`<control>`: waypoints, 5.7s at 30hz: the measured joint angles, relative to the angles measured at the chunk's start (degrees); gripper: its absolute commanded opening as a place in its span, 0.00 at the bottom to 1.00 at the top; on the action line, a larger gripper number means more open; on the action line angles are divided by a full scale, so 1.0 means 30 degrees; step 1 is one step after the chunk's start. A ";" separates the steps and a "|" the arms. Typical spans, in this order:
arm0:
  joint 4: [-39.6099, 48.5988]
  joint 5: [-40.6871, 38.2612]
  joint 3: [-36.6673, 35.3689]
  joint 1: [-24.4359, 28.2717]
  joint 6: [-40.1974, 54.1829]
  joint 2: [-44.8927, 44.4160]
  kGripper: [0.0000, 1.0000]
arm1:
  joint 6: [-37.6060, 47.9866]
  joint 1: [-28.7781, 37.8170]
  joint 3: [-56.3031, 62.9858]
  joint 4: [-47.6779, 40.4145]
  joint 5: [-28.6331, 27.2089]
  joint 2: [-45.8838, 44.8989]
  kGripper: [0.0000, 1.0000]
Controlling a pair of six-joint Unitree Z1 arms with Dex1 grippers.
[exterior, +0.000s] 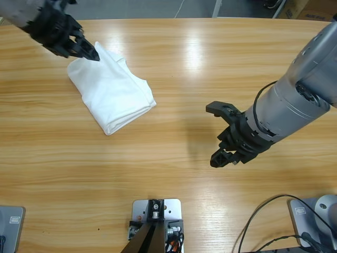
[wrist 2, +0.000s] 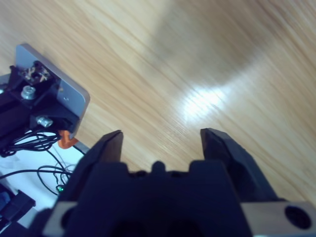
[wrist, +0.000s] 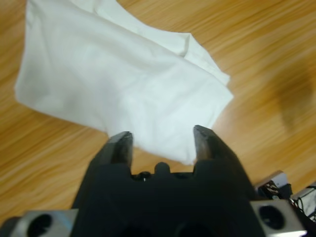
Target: Fold clothes
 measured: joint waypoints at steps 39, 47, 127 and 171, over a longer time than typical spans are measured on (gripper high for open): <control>0.0861 -0.2575 -0.2320 -0.2534 0.1527 0.2352 0.00 | 0.0122 0.0003 0.0913 0.0240 -0.0008 -0.0971 0.66; 0.0511 -0.2817 -0.1402 -0.3100 0.0733 0.3483 0.00 | 0.0354 0.0003 0.1684 0.0242 -0.0145 -0.2290 0.66; -0.0794 -0.1619 0.5688 0.3667 -0.3340 -0.0044 0.00 | 0.0656 0.0018 0.3156 -0.0210 -0.0147 -0.3634 0.66; -0.0687 0.0918 0.5870 0.3083 -0.3891 0.3215 1.00 | 0.0676 0.0025 0.3579 -0.0670 -0.0146 -0.3714 0.92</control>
